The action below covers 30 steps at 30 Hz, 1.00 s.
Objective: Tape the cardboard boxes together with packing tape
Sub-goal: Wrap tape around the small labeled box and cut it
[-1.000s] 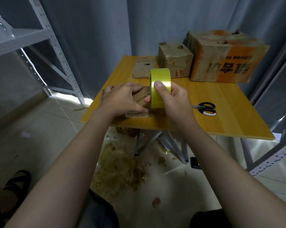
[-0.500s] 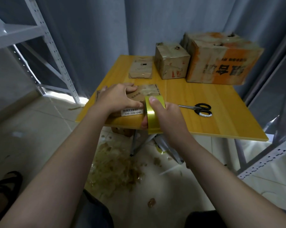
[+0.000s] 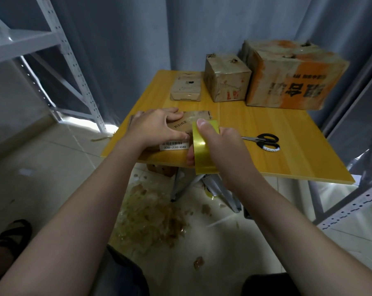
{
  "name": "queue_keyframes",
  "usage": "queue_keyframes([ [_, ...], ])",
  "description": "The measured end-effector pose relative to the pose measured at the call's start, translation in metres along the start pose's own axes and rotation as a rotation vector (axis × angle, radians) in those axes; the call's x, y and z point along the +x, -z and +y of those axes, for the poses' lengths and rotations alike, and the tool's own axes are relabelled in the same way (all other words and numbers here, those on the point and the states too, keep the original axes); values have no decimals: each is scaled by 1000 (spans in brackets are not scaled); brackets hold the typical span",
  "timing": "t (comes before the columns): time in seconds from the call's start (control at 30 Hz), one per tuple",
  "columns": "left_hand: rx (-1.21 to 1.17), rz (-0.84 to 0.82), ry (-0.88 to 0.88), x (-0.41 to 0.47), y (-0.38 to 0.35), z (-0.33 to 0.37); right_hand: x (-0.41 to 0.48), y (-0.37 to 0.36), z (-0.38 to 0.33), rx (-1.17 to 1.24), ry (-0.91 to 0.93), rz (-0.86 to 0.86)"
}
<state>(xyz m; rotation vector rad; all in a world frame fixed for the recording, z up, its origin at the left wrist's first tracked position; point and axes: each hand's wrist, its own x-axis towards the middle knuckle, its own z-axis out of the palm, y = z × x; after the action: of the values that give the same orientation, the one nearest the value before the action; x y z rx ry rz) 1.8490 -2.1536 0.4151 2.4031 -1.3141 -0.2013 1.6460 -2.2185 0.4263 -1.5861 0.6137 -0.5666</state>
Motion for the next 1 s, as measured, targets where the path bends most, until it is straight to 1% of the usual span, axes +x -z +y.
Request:
queue_keyframes([
  [0.1,12,-2,-8,1,0,0,-3,-4,12,-64,-22,62],
  [0.2,43,18,-25,3,0,-1,-9,-6,16,-7,-48,74],
  [0.3,71,27,-43,4,-1,-2,-9,-3,15,-13,-54,74],
  [0.5,106,-3,-108,5,5,-6,-15,-3,7,-23,-18,2],
  [0.6,56,-54,-128,9,13,-8,-18,-4,-1,48,13,-26],
  [0.7,29,-63,-116,12,23,-6,-20,-3,-9,140,19,-38],
  [0.87,60,-1,-97,13,29,0,-21,-5,-9,105,60,-38],
  [1.0,98,15,-32,14,29,1,-15,-3,-8,104,60,-53],
])
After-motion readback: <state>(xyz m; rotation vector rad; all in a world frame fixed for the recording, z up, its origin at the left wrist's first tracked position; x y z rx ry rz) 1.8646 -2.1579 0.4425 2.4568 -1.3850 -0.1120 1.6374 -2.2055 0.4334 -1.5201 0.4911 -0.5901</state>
